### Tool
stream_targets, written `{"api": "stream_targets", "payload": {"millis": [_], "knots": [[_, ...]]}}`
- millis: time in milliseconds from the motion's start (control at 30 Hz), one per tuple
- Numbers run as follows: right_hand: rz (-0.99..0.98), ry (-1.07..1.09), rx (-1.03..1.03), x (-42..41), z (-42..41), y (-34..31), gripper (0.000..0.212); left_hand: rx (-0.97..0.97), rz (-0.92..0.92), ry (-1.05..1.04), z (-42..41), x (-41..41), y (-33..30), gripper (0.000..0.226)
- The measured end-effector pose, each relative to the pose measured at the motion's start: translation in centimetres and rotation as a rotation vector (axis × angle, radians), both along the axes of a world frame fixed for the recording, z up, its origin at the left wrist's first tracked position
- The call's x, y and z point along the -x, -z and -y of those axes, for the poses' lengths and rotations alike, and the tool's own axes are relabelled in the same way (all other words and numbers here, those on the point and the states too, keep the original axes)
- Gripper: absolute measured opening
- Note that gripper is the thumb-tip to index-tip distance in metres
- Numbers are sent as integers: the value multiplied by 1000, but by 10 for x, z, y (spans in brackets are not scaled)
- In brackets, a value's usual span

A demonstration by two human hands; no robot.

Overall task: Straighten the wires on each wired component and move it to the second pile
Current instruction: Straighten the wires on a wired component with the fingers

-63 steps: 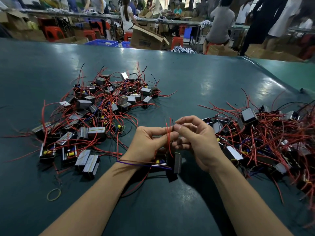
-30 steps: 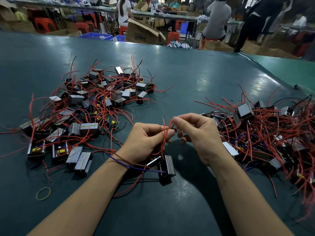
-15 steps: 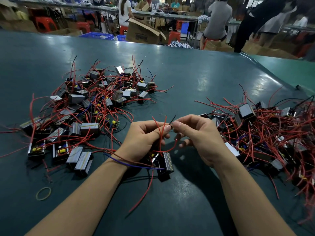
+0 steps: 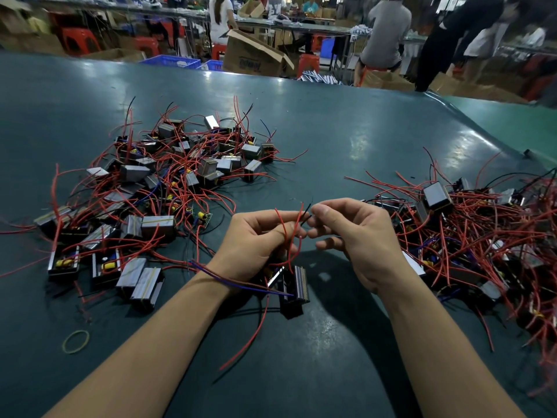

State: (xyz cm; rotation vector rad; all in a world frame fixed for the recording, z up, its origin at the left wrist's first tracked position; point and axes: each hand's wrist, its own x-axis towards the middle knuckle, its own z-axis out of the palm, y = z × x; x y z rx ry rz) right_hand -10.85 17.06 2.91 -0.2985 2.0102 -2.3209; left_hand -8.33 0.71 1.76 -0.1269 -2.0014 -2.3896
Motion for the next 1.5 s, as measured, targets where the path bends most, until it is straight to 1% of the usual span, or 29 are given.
{"api": "stream_targets", "payload": {"millis": [67,133,233,333,533,667,800,967,1033,1133,1200,1333,1367,1500], "knots": [[9,-14,17,0,0,0,4,31,-22,-43,-1,0,0,7],[14,-33,31,-1,0,0,5,56,-33,-80,-1,0,0,7],[14,-28,36,-1,0,-1,8,19,8,-75,-1,2,0,9],[18,-27,18,-1,0,0,8,2,24,-69,-1,2,-1,15],[19,-18,41,0,0,0,7,25,11,-124,-3,2,0,9],[14,-30,14,-1,2,0,8,50,-25,-126,-2,4,2,10],[17,-13,16,-2,2,-1,7,27,5,-119,-2,5,1,11],[5,-5,7,-3,2,-1,6,85,20,-92,0,5,1,16],[-43,7,-56,-4,2,0,7,112,25,-109,0,6,1,20],[-176,76,-286,-5,3,2,13,152,34,-150,-1,7,2,23],[-214,101,-381,-6,5,4,14,187,23,-164,-1,7,2,22],[-211,93,-392,-7,5,5,11,220,13,-170,-1,8,1,19],[-239,103,-413,-7,5,5,10,222,15,-174,-1,8,2,18],[-570,233,-667,-8,4,7,4,239,27,-182,-1,9,4,18]]}}
